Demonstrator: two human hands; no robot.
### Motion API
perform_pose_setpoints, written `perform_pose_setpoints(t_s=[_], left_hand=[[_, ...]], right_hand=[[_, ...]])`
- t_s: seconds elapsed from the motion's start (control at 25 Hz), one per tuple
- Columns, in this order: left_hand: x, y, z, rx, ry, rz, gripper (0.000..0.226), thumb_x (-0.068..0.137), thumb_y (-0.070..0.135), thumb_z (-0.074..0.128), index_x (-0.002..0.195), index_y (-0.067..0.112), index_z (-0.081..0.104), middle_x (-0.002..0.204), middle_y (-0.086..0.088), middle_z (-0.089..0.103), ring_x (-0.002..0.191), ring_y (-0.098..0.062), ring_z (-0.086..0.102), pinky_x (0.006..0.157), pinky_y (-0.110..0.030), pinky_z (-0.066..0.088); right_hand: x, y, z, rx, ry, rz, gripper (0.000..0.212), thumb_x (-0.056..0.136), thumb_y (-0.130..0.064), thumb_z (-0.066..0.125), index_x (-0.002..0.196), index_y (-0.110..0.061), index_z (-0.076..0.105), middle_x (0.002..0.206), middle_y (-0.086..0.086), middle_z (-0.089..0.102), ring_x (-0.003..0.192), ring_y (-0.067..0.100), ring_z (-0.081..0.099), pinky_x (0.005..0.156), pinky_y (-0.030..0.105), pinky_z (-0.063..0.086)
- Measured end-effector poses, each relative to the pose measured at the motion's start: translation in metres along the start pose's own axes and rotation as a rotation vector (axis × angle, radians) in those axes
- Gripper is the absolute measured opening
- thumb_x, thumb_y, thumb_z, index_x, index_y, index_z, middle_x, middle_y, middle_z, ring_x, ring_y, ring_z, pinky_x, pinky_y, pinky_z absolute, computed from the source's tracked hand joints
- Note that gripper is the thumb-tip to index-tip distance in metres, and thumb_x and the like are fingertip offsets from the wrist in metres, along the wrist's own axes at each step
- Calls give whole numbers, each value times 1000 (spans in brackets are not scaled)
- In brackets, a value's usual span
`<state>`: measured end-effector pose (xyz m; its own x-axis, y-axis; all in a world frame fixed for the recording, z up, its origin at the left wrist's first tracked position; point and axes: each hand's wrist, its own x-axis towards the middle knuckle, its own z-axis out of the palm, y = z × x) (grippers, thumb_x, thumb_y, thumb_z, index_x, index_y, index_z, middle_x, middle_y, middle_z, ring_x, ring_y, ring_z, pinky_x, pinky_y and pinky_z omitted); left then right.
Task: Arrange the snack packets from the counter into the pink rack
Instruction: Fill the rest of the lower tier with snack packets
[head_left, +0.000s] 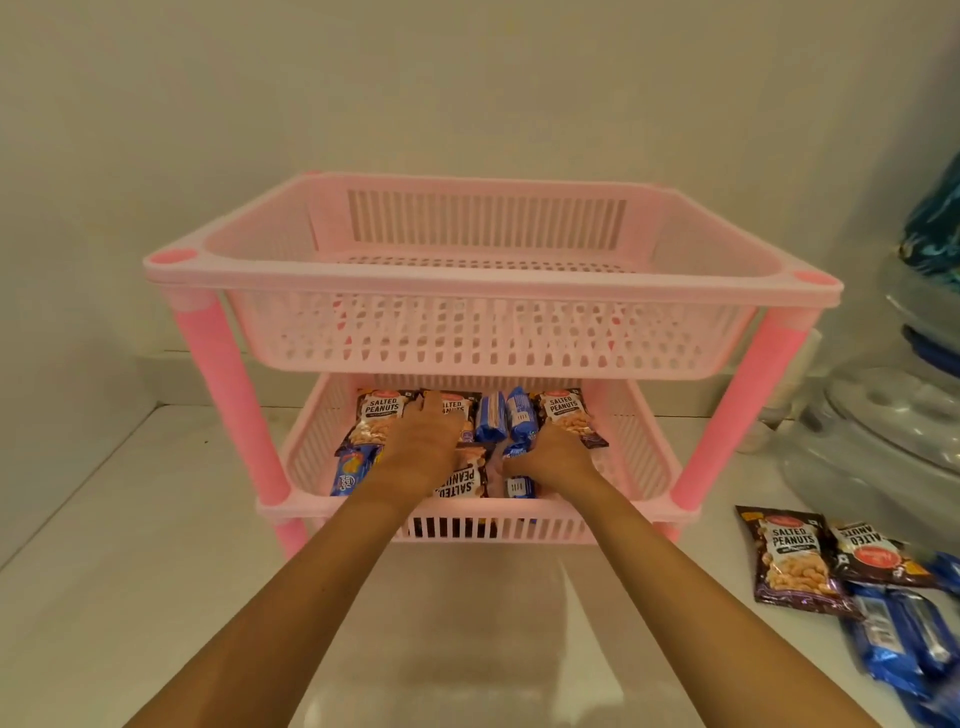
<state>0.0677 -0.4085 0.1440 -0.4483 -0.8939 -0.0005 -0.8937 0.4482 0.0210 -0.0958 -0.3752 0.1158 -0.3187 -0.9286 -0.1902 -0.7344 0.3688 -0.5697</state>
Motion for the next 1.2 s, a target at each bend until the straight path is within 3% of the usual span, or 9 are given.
perform_pose_setpoints(t_s=[0.08,0.2,0.4,0.52,0.68,0.84,0.96,1.08,1.2], left_hand=[[-1,-10,0,58,-113,206,53,88,29,64,138,24,47,133,-8,41,119,-30,43,95,-38,43],[-2,-17,7,-46,-281,268,55,90,29,61,142,28,42,132,-5,41,118,-26,46,96,-32,39],[5,-18,18,-92,-262,268,56,88,31,65,140,31,45,128,-4,40,113,-22,45,92,-29,37],[-2,-17,10,-148,-233,210,54,87,30,66,139,26,48,126,-4,43,112,-23,47,94,-30,39],[-38,-1,2,-330,175,98,35,94,25,53,127,17,60,117,-7,54,108,-26,53,87,-35,44],[-102,59,32,-521,613,218,30,82,18,46,100,13,70,96,-4,62,89,-23,57,75,-34,47],[-145,119,78,-615,492,273,27,75,7,56,96,20,66,95,2,61,87,-21,57,73,-34,48],[-170,163,129,-539,279,299,30,78,18,54,105,27,64,107,4,65,97,-20,64,76,-34,53],[-181,189,153,-471,154,278,35,79,31,43,107,29,64,117,1,65,106,-19,59,79,-36,51]], right_hand=[[2,-1,2,-61,-42,11,43,73,-39,74,100,-8,63,89,8,61,78,22,56,48,25,34],[5,0,5,-70,-70,37,44,72,-46,75,87,-8,59,74,5,54,67,20,51,46,27,29],[5,1,2,-123,-68,18,48,77,-48,71,60,-11,45,55,2,40,49,14,38,45,26,23],[-3,1,-10,-75,-19,-15,40,79,-43,71,69,-6,58,60,8,53,59,24,56,54,32,39],[-41,9,-34,222,301,-116,21,84,-28,67,77,-9,64,78,11,70,68,24,65,68,40,54],[-112,34,-39,396,563,-303,9,86,-14,60,78,-17,63,60,-7,59,56,4,53,53,20,40],[-154,83,-29,370,611,-287,12,86,-18,60,74,-16,61,60,-1,60,56,13,54,56,33,46],[-181,142,-37,264,714,-229,8,85,-13,57,87,-14,65,84,-1,67,81,18,60,72,40,51],[-218,198,-72,210,990,-188,14,85,-8,53,93,-8,64,91,5,64,87,19,56,79,20,43]])
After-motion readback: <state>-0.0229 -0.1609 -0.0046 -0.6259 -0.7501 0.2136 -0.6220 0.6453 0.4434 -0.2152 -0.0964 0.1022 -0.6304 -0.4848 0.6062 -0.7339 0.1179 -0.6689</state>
